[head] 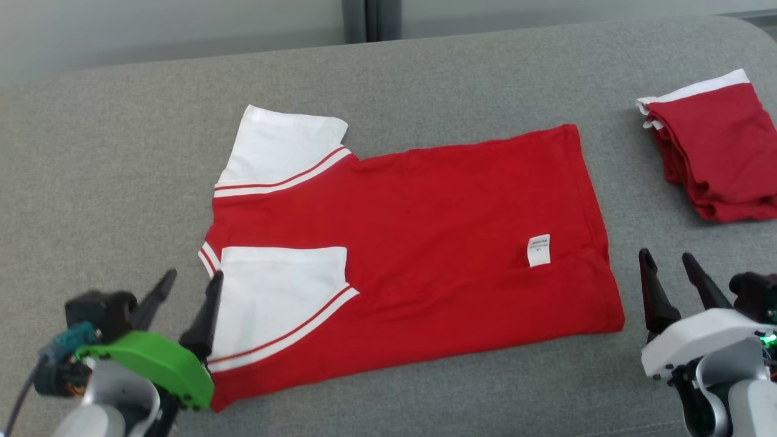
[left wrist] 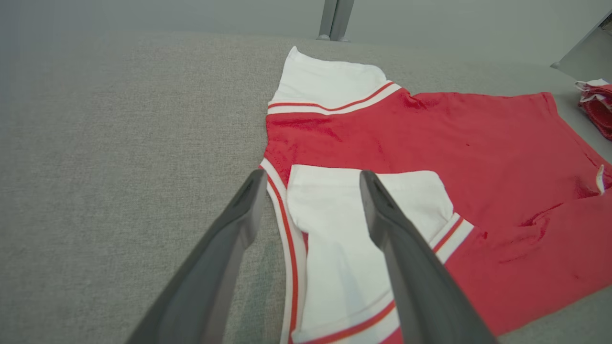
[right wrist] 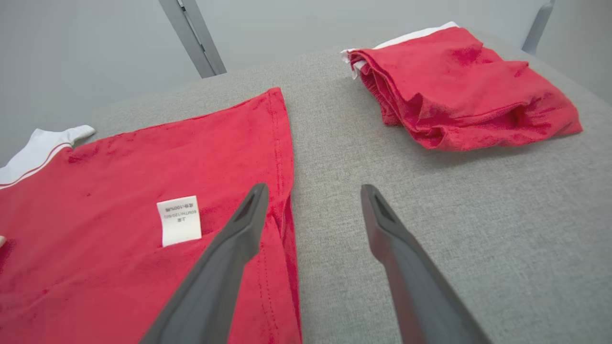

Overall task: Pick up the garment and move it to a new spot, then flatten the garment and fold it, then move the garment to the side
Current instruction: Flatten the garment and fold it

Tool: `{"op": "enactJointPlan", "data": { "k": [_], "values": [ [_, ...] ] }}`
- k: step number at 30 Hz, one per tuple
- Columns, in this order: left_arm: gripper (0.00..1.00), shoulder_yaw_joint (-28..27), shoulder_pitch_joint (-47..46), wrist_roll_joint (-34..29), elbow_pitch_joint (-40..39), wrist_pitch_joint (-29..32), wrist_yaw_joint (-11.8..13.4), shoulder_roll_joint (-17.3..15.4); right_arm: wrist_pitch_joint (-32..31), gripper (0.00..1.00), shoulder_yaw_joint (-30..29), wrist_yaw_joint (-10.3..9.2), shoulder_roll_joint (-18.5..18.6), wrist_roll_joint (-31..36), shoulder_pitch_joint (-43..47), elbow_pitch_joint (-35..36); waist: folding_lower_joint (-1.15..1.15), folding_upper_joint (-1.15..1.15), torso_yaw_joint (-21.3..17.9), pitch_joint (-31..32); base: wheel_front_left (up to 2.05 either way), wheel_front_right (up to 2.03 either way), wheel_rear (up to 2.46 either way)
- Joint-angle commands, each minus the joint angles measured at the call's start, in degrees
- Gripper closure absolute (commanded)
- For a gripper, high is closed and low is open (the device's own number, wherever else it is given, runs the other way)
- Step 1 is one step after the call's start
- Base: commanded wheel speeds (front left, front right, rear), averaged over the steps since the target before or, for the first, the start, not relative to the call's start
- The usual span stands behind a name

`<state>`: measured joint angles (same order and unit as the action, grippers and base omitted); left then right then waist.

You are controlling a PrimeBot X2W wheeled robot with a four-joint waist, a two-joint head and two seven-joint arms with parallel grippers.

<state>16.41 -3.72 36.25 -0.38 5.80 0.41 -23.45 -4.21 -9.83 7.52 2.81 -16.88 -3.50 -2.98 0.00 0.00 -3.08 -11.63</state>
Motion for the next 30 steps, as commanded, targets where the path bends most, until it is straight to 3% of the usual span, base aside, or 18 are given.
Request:
{"op": "enactJointPlan", "data": {
  "k": [1, 7, 12, 17, 23, 30],
  "values": [
    [0.0, -0.51, -3.5, -0.63, -0.77, 1.45, -0.49, -1.66, -0.28, 0.0, 0.17, -0.07, 0.19, 0.9, -1.87, 0.63, 0.0, 0.0, -0.68, -1.36, 0.0, 0.0, 0.0],
    [0.0, -1.02, -18.51, -1.85, -0.99, 7.73, -3.31, -6.22, -0.84, 0.0, 2.42, -0.07, 0.19, 3.28, -9.12, 1.04, 0.0, 0.0, -2.51, -5.97, 0.0, 0.0, 0.0],
    [0.0, 0.37, -31.1, -0.68, 4.55, 12.68, -6.2, -8.2, -0.57, 0.0, 5.58, -0.07, 0.2, 3.82, -14.95, 0.03, 0.0, 0.0, -4.66, -10.91, 0.0, 0.0, 0.0],
    [0.0, 3.13, -41.34, 0.73, 11.21, 18.18, -7.49, -10.69, -0.08, 0.0, 9.08, -0.07, 0.16, 4.21, -20.38, -1.25, 0.0, 0.0, -7.41, -16.32, 0.0, 0.0, 0.0],
    [0.0, 6.08, -47.73, 2.57, 17.21, 22.8, -7.93, -13.06, 1.03, 0.0, 12.03, -0.07, 0.15, 3.42, -25.5, -3.29, 0.0, 0.0, -10.52, -21.06, 0.0, 0.0, 0.0],
    [0.0, 7.24, -50.55, 4.33, 20.88, 23.57, -8.0, -14.29, 2.84, 0.0, 13.69, -0.07, 0.15, 2.72, -29.53, -5.73, 0.0, 0.0, -12.7, -24.39, 0.0, 0.0, 0.0]
  ]
}}
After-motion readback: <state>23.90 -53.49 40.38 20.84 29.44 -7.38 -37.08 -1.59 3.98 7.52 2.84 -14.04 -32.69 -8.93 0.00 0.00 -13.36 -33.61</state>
